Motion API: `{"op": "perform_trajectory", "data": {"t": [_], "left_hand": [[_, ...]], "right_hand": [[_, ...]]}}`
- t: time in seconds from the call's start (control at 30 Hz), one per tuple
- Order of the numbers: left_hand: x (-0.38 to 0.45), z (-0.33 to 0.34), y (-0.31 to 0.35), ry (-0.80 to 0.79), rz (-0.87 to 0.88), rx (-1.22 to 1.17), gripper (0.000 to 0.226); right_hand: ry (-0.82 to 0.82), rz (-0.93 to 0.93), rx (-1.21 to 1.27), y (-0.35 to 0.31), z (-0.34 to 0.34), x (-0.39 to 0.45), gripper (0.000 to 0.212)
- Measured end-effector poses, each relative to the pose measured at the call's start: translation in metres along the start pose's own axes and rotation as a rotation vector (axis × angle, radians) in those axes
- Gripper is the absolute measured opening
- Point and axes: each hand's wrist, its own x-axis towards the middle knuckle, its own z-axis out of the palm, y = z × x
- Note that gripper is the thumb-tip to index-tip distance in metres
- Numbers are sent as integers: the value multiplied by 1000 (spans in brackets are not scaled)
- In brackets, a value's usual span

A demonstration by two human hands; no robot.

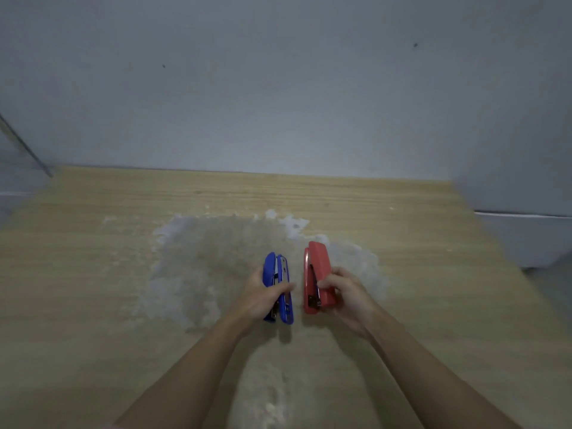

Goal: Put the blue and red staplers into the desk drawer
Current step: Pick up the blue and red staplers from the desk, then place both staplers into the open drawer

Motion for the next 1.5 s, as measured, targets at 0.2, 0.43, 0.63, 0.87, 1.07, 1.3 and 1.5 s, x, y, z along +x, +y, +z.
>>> {"op": "perform_trajectory", "data": {"t": [0.2,0.43,0.63,0.87,1.07,1.3,1.5], "left_hand": [[-49,83,-6,-78,48,45,37],[-115,167,-13,-114,6,-50,11],[-157,218,-28,-138,-22,-2,22],[-175,253,-65,-258,208,348,38],[-165,266,-86,-313,388,687,41],[-142,277,-112,-367,355,996,40],[-128,286,-130,-278,262,964,35]], "right_hand": [[22,-25,-14,20,-80,-56,24],[55,-48,-124,63,-162,-129,27],[-35,-51,-271,98,-227,-171,50],[-4,-91,-490,124,-274,-200,47],[92,-137,-687,142,-296,-192,48],[3,-146,-878,159,-306,-167,42],[43,-134,-956,174,-309,-145,38]]}}
